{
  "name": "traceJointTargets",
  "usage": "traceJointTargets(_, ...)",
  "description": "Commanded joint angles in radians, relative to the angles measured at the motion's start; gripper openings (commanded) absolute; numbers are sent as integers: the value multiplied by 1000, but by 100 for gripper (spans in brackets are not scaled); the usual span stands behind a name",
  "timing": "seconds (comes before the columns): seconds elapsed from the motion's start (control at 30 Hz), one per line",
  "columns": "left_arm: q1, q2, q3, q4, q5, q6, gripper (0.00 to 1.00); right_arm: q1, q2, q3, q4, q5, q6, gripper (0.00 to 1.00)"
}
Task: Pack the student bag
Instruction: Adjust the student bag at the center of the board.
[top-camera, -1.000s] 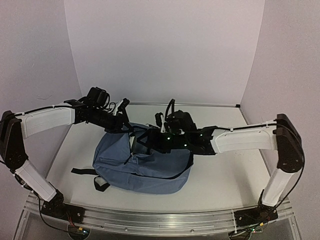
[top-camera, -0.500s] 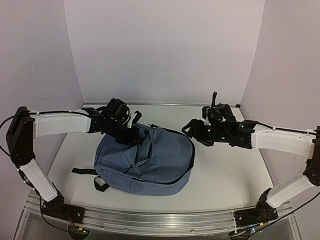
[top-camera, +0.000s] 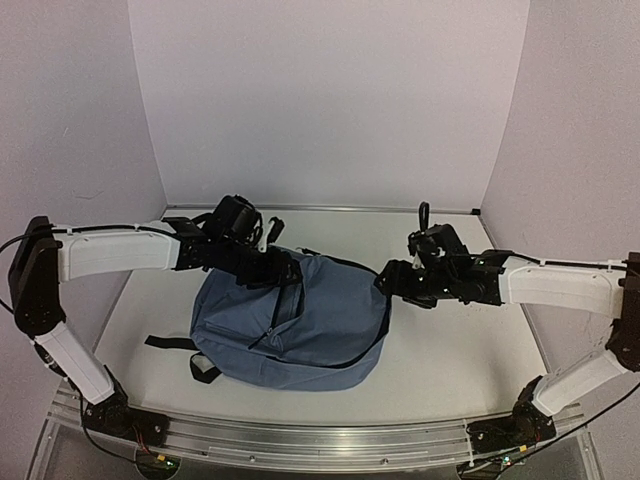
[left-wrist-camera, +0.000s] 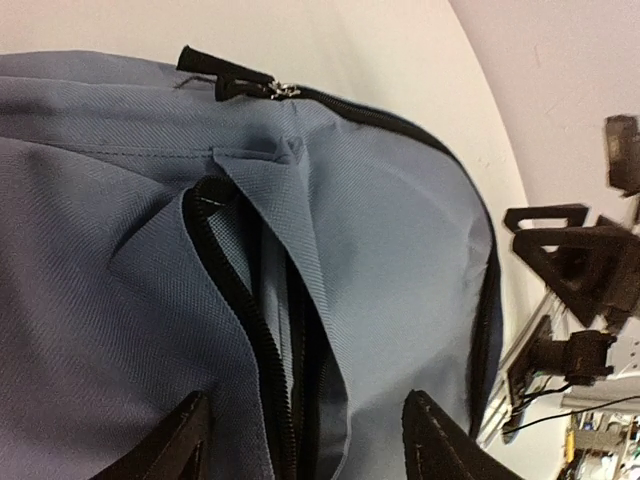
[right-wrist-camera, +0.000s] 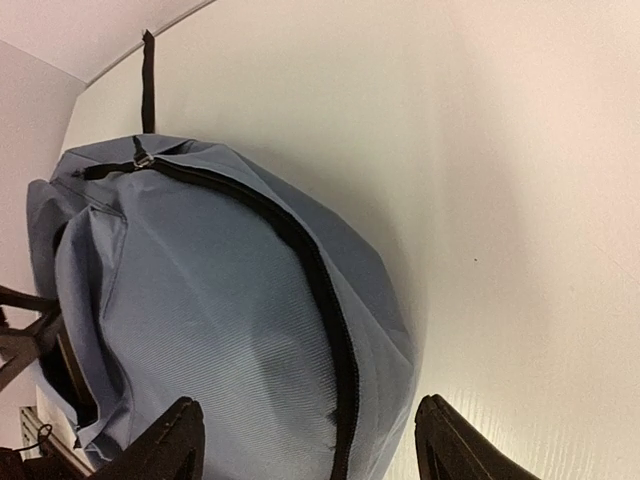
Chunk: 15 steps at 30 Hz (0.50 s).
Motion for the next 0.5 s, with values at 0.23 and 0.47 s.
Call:
traceJointTargets(0.23,197,-353,-203,-92,48,-181,82,4,137,49,-11,14,-54,25)
traceJointTargets(0.47,297,-547,-341,-263,-64,-209,89,5,59,-24,-13,8,37,0)
